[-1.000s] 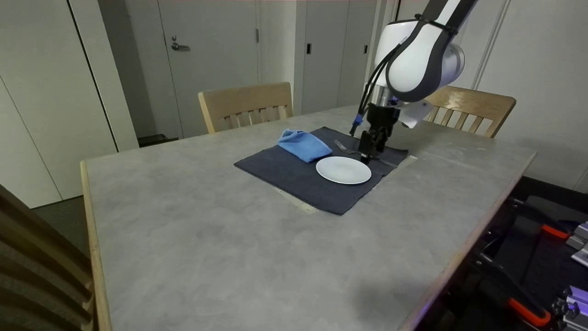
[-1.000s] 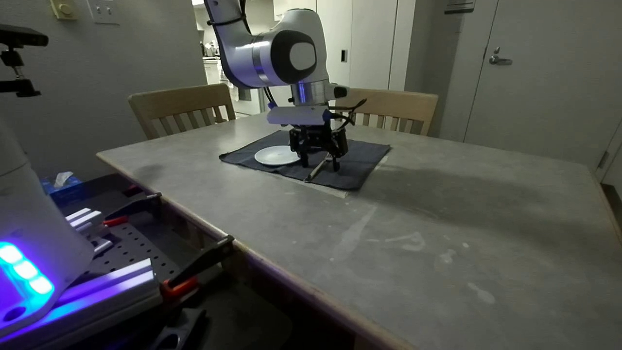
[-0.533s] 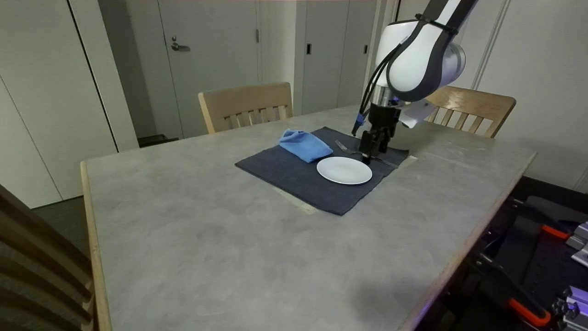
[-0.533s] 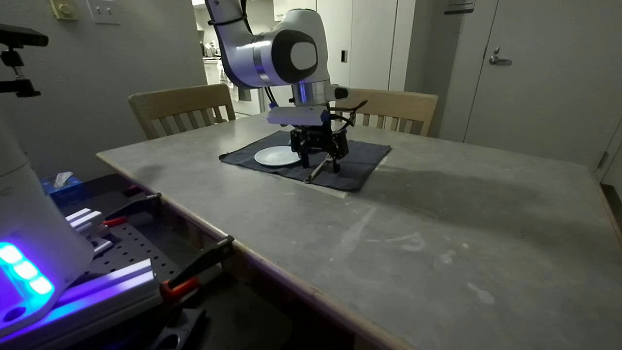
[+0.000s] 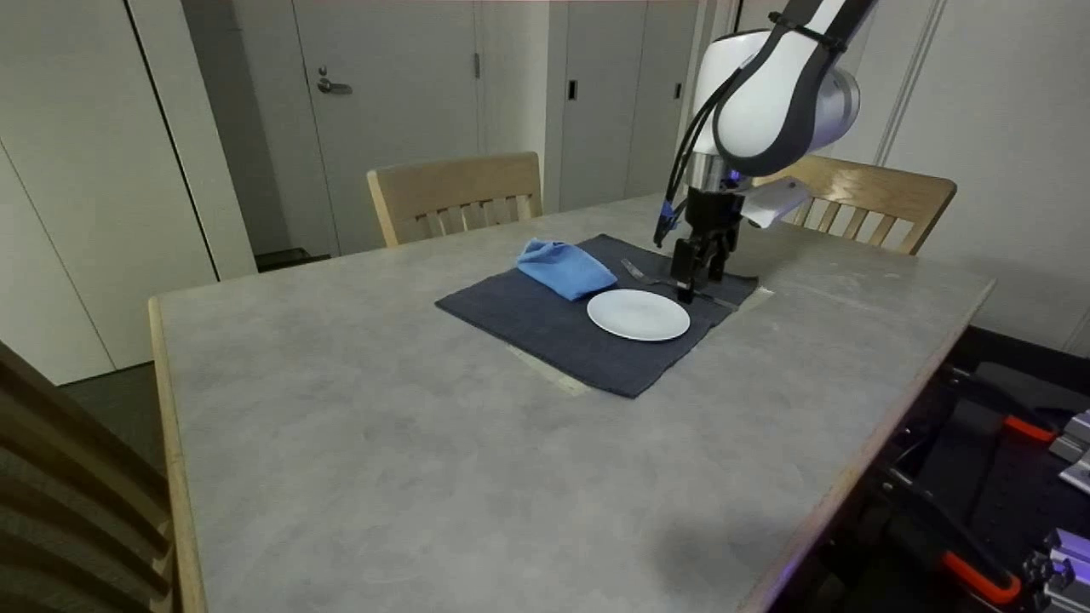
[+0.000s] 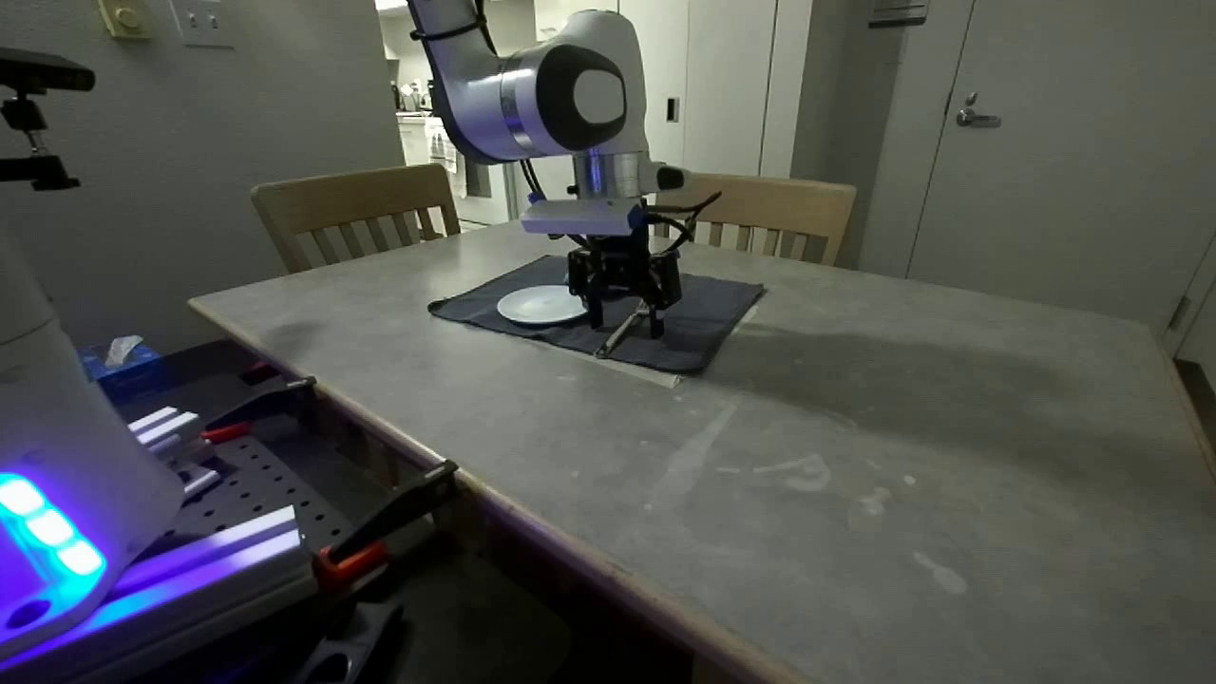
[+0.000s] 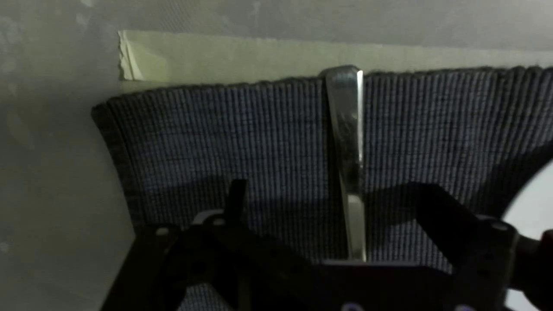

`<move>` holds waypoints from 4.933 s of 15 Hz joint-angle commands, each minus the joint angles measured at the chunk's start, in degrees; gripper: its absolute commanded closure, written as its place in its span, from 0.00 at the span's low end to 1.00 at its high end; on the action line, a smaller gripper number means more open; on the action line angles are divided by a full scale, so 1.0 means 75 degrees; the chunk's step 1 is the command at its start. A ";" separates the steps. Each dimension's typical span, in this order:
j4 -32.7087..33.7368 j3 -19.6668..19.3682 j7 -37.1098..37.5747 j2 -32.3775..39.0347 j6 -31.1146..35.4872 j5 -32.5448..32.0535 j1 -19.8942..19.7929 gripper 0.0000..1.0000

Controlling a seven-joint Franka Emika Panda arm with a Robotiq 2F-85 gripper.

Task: Put the fork on the plate

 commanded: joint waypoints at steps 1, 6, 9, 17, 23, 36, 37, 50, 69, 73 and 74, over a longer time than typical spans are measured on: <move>0.0124 0.0164 0.0024 -0.0106 -0.0413 0.0151 -0.0053 0.00; 0.0106 0.0444 0.0009 -0.0037 -0.0201 0.0517 -0.0142 0.03; 0.0116 0.0449 0.0021 -0.0054 -0.0191 0.0613 -0.0134 0.18; 0.0187 0.0419 0.0004 -0.0142 -0.0241 0.0639 -0.0152 0.76; 0.0200 0.0400 0.0008 -0.0192 -0.0237 0.0634 -0.0169 0.98; 0.0115 0.1616 -0.2363 -0.1359 -0.2358 0.1867 -0.0891 0.97; 0.0085 0.1667 -0.2664 -0.1453 -0.2612 0.2028 -0.0896 0.97; -0.1236 0.1887 -0.3997 -0.2008 -0.2681 0.3281 -0.0695 0.97; -0.1780 0.2760 -0.4020 -0.0773 0.1846 0.3030 -0.0897 0.97; -0.1710 0.2073 -0.3121 -0.0709 0.2112 0.1427 -0.0564 0.97; -0.1688 0.1940 -0.2941 -0.0721 0.2117 0.1098 -0.0534 0.97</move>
